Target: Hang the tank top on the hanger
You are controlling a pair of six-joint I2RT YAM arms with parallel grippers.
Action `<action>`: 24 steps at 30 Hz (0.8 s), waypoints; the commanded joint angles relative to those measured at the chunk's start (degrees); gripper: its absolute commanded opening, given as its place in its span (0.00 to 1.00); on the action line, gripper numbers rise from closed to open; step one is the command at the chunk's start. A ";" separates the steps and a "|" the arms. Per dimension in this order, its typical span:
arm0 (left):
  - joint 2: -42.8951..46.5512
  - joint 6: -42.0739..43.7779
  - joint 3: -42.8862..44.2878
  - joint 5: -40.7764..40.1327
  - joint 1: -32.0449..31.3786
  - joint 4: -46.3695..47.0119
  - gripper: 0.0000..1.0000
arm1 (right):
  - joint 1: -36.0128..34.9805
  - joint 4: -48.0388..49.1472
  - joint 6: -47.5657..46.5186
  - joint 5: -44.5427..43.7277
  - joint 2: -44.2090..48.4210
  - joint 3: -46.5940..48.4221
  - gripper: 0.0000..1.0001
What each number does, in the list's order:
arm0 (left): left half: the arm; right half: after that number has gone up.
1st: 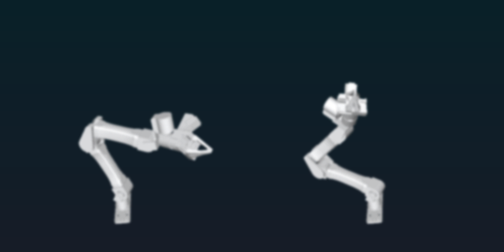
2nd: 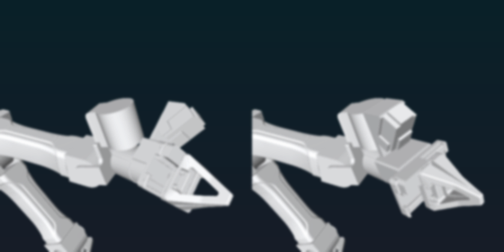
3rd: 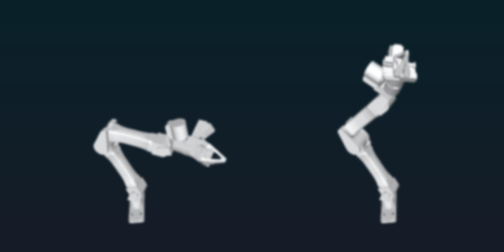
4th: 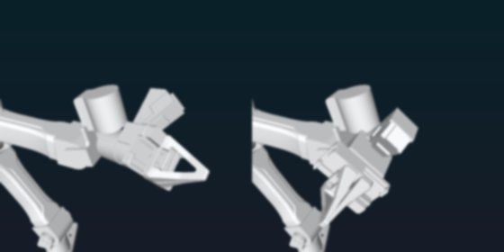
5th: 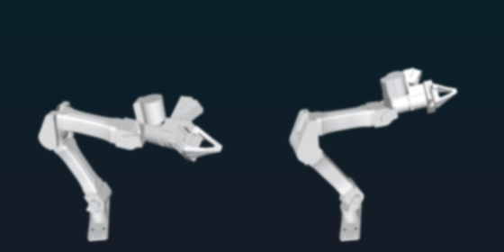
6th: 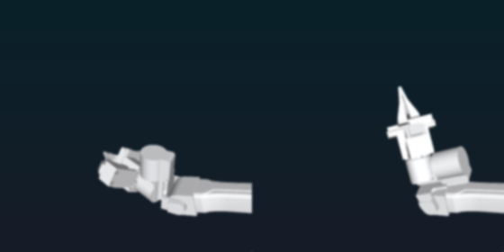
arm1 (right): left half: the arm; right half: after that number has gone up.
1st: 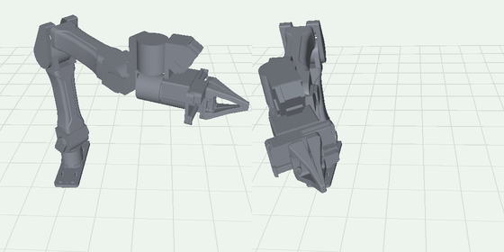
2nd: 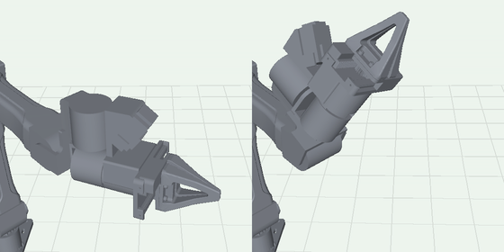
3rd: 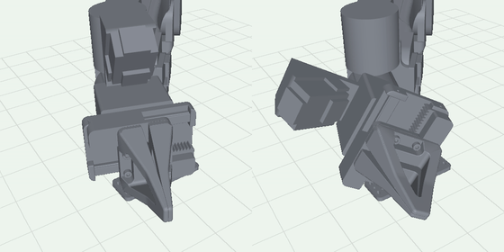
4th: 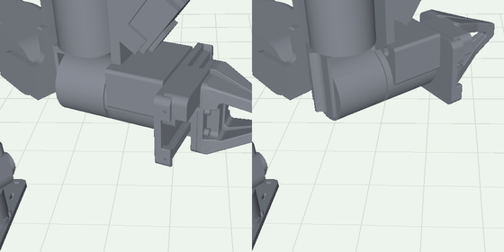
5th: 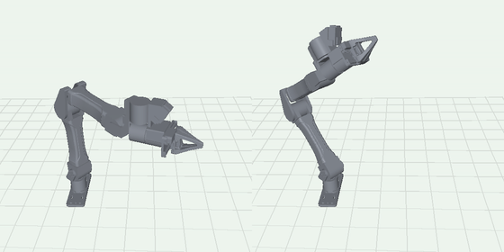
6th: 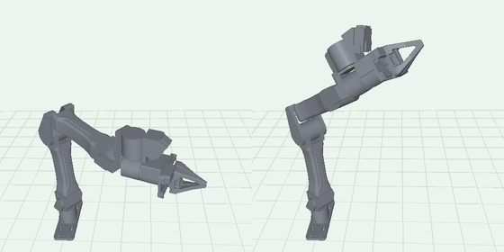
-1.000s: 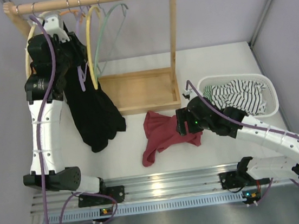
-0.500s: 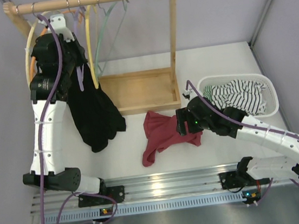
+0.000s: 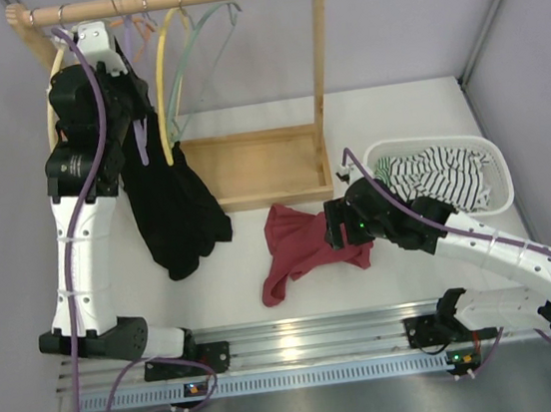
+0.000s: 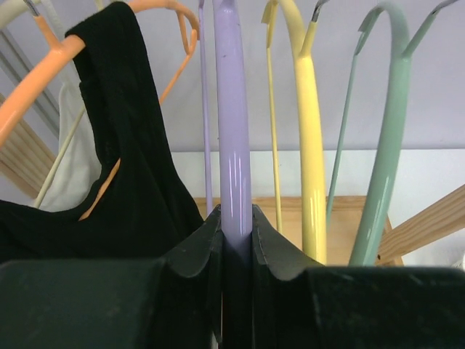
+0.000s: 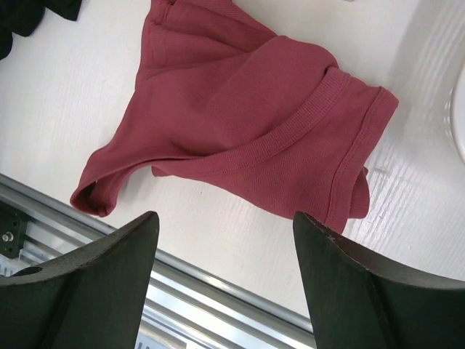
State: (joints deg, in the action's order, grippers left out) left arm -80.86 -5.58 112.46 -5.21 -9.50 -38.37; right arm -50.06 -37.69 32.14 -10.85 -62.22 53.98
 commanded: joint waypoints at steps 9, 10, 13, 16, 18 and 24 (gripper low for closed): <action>6.32 -0.22 -1.72 2.66 -0.17 6.03 0.00 | 0.67 0.69 -1.03 -0.66 0.34 0.52 0.75; 6.85 -0.30 -2.07 2.84 -0.08 5.50 0.00 | 0.76 0.69 -1.11 -0.66 0.25 0.52 0.75; 8.87 -0.65 -3.56 2.75 -0.08 4.71 0.00 | 0.76 0.69 -1.20 -0.49 0.25 0.52 0.75; 10.98 -1.18 -5.06 3.45 -0.08 3.13 0.00 | 0.76 0.78 -1.20 -0.49 0.25 0.52 0.75; 12.83 -1.62 -7.08 3.72 -0.08 2.51 0.00 | 0.76 0.95 -1.29 -0.49 0.25 0.43 0.75; 18.79 -3.55 -16.21 3.80 -0.08 1.90 0.00 | 0.76 0.78 -1.29 -0.31 0.16 0.17 0.75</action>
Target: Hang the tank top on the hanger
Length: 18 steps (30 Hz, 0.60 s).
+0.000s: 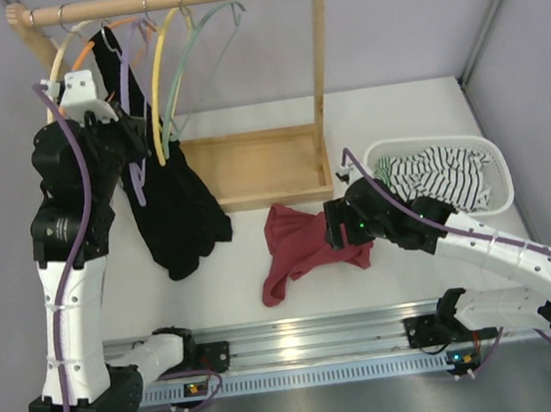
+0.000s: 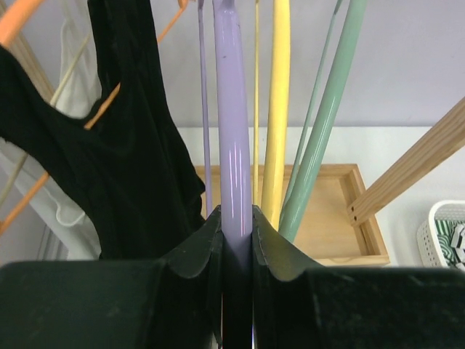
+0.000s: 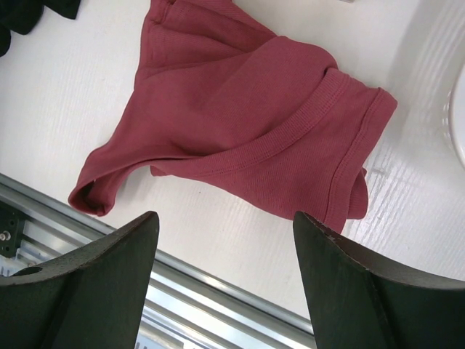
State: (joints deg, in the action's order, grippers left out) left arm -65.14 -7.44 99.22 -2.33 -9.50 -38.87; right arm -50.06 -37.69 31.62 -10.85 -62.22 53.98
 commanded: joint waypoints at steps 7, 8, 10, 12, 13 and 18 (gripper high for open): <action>10.73 -4.16 -15.26 2.06 -0.08 2.31 0.00 | 0.76 0.60 -0.77 -0.40 0.43 -0.10 0.75; 12.13 -4.33 -16.24 3.89 -0.08 2.14 0.00 | 0.76 0.43 -0.85 -0.31 0.43 -0.19 0.75; 13.89 -4.51 -19.48 5.39 -0.08 1.87 0.00 | 0.76 0.34 -0.94 -0.40 0.52 -0.36 0.75; 17.06 -5.12 -22.04 6.28 -0.08 1.78 0.00 | 0.76 0.43 -0.94 -0.31 0.52 -0.45 0.75; 18.20 -5.13 -24.49 7.41 -0.08 1.78 0.00 | 0.76 0.25 -1.03 -0.31 0.52 -0.62 0.75; 24.36 -6.79 -29.34 7.69 -0.08 -0.76 0.00 | 0.76 -0.01 -1.21 -0.31 -0.10 -0.63 0.75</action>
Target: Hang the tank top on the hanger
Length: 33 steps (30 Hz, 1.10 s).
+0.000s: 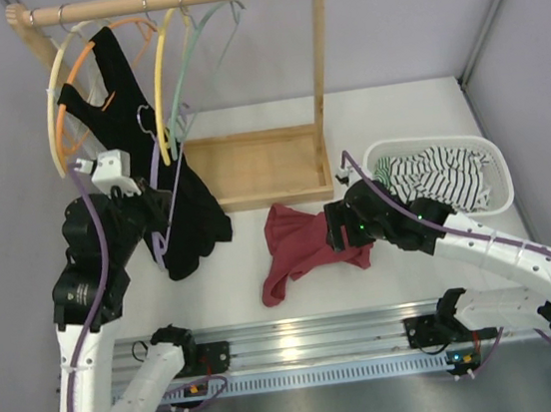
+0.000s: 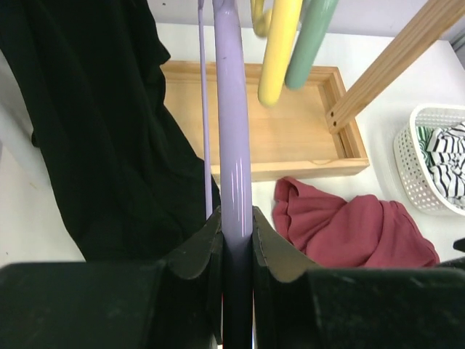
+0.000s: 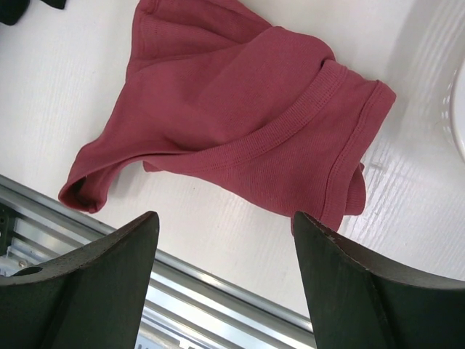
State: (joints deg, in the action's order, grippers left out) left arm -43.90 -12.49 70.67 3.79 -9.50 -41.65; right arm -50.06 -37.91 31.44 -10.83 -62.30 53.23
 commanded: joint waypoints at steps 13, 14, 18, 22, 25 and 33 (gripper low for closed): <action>16.11 -10.80 -14.40 3.23 -0.08 -6.78 0.00 | 0.84 0.38 -0.94 -0.33 -2.47 0.56 0.75; 16.74 -11.23 -15.38 3.76 -0.08 -6.87 0.00 | 0.76 0.56 -0.94 -0.33 -2.56 0.47 0.74; 18.41 -14.04 -18.90 8.32 -0.08 -7.14 0.00 | 0.76 0.73 -0.68 -0.33 -3.17 0.47 0.74; 19.81 -15.11 -22.94 15.62 -0.08 -3.71 0.00 | 0.76 1.08 -0.42 -1.21 -3.26 0.29 0.75; 20.52 -14.58 -24.87 19.49 -0.08 -2.21 0.00 | 0.76 1.00 -0.07 -2.35 -3.53 0.12 0.75; 20.35 -13.35 -25.50 28.18 -0.08 -1.42 0.00 | 2.68 0.91 1.25 -4.38 -6.16 1.08 0.68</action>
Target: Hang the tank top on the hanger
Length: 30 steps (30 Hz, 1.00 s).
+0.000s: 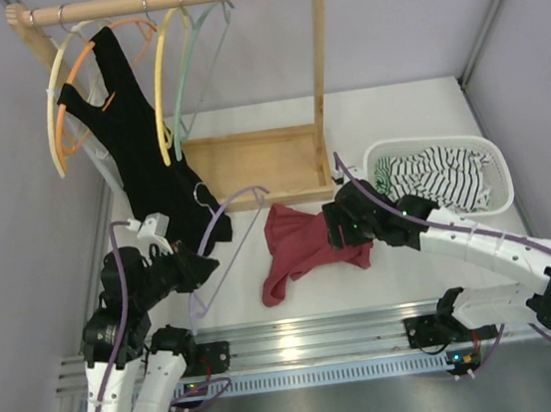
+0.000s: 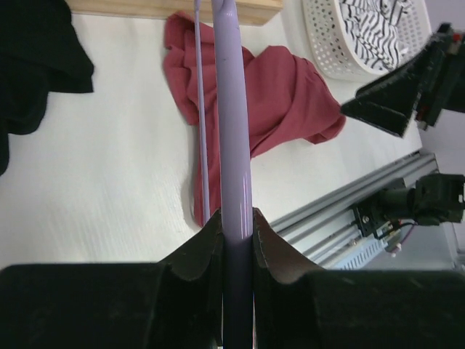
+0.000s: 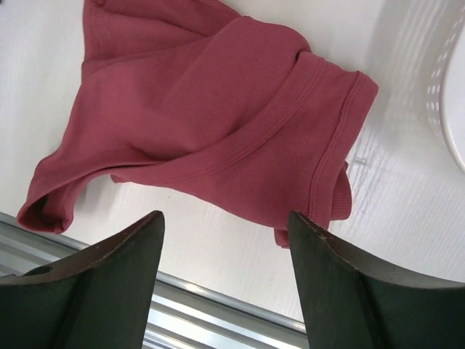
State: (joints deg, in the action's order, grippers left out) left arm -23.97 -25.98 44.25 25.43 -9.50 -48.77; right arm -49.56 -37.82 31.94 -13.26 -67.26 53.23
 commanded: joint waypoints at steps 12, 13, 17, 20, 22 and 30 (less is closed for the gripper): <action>0.06 1.19 1.72 13.06 -1.66 5.62 0.00 | 12.47 3.37 -1.27 2.45 -12.01 6.71 0.48; 0.06 1.10 1.89 13.33 -1.84 5.53 0.00 | 13.25 4.15 -1.18 3.14 -12.88 6.45 0.47; -0.47 1.28 2.07 14.12 -2.89 5.53 0.00 | 14.05 6.44 -1.18 3.76 -15.34 5.31 0.43; -1.26 1.28 2.24 14.38 -3.68 5.71 0.00 | 14.58 8.20 -0.83 4.20 -17.63 4.86 0.43; -1.87 1.45 2.59 14.30 -4.12 5.71 0.00 | 14.75 9.17 -0.66 4.38 -18.77 4.51 0.44; -4.07 2.16 3.82 13.77 -5.79 5.71 0.00 | 15.81 11.89 -0.74 4.64 -22.56 4.34 0.40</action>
State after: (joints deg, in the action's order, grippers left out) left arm -27.35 -24.73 44.80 37.89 -14.76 -47.99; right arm -34.68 -29.19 31.44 -8.82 -89.41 57.41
